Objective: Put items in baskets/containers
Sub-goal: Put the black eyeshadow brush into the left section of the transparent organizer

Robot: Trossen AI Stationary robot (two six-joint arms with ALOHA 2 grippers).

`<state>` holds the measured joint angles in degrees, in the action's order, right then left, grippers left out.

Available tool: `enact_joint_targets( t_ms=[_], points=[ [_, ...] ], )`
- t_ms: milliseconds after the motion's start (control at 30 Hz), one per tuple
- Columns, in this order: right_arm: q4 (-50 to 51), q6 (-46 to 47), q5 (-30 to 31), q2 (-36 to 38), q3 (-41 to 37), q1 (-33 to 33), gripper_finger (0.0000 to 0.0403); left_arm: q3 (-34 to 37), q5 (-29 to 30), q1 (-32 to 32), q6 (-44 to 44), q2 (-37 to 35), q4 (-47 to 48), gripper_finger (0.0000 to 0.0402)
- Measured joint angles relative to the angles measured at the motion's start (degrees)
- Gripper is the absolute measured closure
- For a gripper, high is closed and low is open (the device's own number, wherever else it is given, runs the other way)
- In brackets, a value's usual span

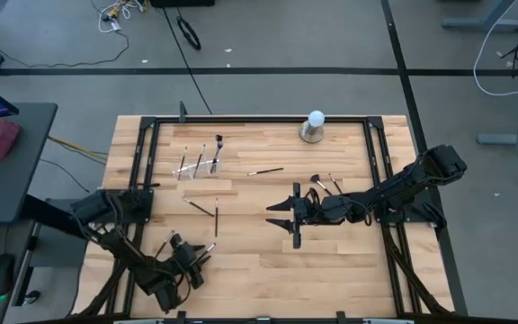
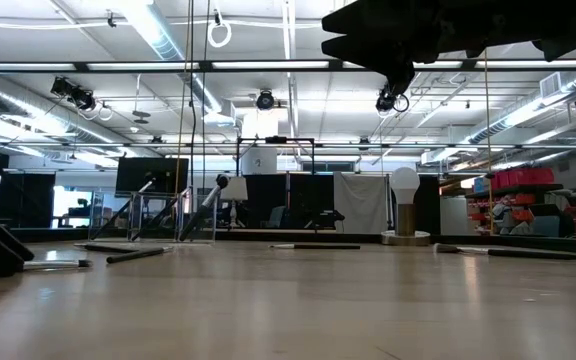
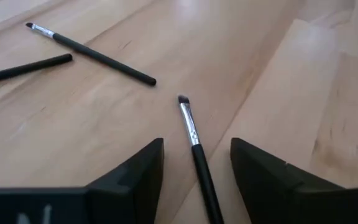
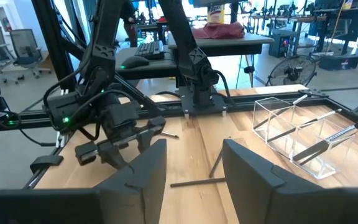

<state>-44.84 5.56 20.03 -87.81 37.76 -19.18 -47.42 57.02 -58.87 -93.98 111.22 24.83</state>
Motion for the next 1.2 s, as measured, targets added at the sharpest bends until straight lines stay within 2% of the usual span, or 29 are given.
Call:
enact_joint_targets(
  t_ms=[233,467,600,767,900,1033,1200],
  points=[
    [0.0,0.0,0.0,0.0,0.0,0.0,0.0245,-0.1,-0.3,-3.2,-5.2,3.5,1.8,0.0235],
    [-0.2,0.0,0.0,0.0,0.0,0.0,0.0245,0.1,9.6,-5.5,-7.4,9.4,-0.2,0.026],
    [-0.2,0.0,0.0,0.0,0.0,0.0,0.0245,0.0,11.4,-6.5,-6.6,11.2,-3.0,0.0301],
    [-0.2,0.0,0.0,0.0,0.0,0.0,0.0245,0.0,14.7,-7.0,-8.8,11.6,-5.1,0.0384],
    [-0.2,0.0,-0.1,0.0,0.0,0.0,0.0245,0.0,14.9,-6.7,-9.1,11.6,-5.0,0.0394],
    [-0.2,-0.1,-0.1,0.0,0.0,0.0,0.0245,0.1,12.5,-5.6,-9.5,9.5,-4.4,0.0398],
    [-0.1,-0.2,-0.1,0.0,0.0,0.0,0.0245,-0.5,-2.4,-4.7,-10.6,1.0,5.2,0.0398]
  ],
)
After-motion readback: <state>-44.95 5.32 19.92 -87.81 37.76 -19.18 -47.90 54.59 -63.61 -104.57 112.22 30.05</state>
